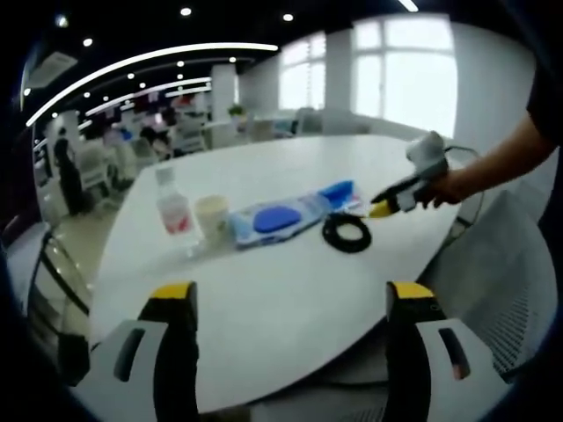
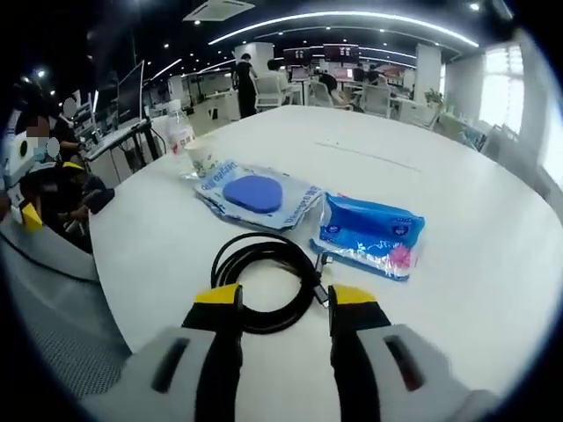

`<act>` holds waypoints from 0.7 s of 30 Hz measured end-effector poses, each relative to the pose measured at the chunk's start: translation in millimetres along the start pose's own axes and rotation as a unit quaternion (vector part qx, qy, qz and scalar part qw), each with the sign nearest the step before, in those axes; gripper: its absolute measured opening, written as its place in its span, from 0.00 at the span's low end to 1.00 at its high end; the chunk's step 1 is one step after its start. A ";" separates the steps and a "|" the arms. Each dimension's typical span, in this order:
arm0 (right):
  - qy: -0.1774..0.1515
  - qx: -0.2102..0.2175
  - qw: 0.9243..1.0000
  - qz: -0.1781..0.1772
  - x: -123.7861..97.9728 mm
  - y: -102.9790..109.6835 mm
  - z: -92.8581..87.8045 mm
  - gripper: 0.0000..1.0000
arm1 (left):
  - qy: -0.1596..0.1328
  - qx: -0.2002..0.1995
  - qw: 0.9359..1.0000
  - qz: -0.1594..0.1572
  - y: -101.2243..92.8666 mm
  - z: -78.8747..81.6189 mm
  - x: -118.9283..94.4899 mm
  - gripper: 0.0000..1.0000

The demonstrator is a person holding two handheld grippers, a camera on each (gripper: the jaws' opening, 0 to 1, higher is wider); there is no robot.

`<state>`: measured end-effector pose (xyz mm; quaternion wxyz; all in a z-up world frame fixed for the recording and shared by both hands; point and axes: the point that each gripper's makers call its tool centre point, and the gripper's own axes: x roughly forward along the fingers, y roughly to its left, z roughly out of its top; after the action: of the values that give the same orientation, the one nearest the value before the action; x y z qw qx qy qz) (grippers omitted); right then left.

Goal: Arrange the tabletop items into an orderly group along one side of the table until the central work area is clear of visible clutter.

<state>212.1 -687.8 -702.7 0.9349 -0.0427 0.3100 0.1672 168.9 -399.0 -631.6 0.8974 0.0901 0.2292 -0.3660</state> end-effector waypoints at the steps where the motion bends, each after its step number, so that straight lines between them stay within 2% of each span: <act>1: 0.000 0.003 1.000 -0.001 -4.5 0.2 -1.4 0.42 | 0.000 0.001 1.000 -0.001 -0.1 -0.3 0.0 0.85; 5: -0.006 0.014 1.000 -0.008 -21.0 0.3 -4.2 0.47 | 0.002 0.001 1.000 -0.002 -0.5 -1.4 0.0 0.85; 15: -0.030 0.001 0.999 -0.025 -66.7 3.7 -4.2 0.59 | 0.005 -0.001 1.000 -0.004 -2.0 -2.4 -0.7 0.85; 18: -0.039 0.039 0.998 -0.028 -76.1 6.6 -7.4 0.62 | 0.004 -0.002 1.000 -0.004 -1.9 -1.9 -0.9 0.85; 21: -0.039 0.041 0.998 -0.030 -82.6 8.0 -12.1 0.66 | 0.004 -0.002 1.000 -0.003 -1.8 -2.0 -1.0 0.86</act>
<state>140.4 -706.1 -663.2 0.9520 -0.0074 0.2781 0.1277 166.4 -399.0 -632.9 0.8956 0.0889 0.2334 -0.3681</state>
